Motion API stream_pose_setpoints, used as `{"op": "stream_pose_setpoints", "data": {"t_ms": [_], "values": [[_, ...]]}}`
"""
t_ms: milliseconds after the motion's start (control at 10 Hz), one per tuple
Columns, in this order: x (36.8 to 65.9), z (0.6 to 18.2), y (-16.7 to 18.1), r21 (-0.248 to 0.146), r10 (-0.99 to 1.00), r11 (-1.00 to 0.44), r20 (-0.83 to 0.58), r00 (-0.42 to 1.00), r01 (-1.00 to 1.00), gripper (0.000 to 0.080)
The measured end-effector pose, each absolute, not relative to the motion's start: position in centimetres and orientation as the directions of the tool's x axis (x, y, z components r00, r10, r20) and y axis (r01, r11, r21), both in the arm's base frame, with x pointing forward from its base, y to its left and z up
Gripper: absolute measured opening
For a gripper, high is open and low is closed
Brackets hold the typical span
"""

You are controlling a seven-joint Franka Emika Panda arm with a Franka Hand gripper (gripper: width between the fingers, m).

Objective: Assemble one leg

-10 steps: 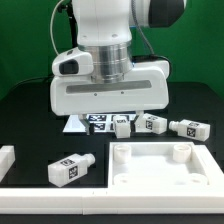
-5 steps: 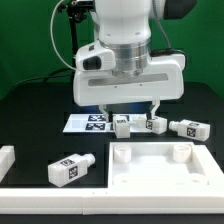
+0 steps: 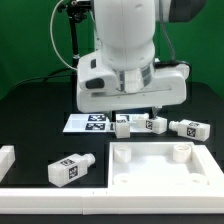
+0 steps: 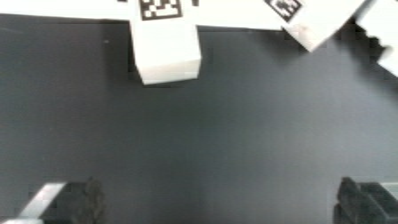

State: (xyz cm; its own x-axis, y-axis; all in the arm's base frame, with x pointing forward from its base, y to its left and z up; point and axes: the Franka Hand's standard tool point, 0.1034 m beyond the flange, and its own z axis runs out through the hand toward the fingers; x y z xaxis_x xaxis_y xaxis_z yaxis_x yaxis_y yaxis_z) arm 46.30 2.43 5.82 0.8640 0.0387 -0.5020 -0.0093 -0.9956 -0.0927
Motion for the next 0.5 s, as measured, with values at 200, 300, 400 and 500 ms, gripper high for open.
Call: {"op": "stream_pose_setpoints", "data": {"t_ms": [200,300,400,500], "values": [[43.6,5.6,1.3,-0.053,0.081,-0.997,-0.657,0.749,0.061,0.0649],[43.4,5.5,1.0,-0.050,0.076,-0.997,-0.716,0.694,0.058,0.0649],[43.7,5.3,1.0,-0.052,0.076,-0.997,-0.748,0.660,0.056,0.0649],[43.9,5.2,1.1,-0.051,0.077,-0.997,-0.741,0.667,0.058,0.0649]]}}
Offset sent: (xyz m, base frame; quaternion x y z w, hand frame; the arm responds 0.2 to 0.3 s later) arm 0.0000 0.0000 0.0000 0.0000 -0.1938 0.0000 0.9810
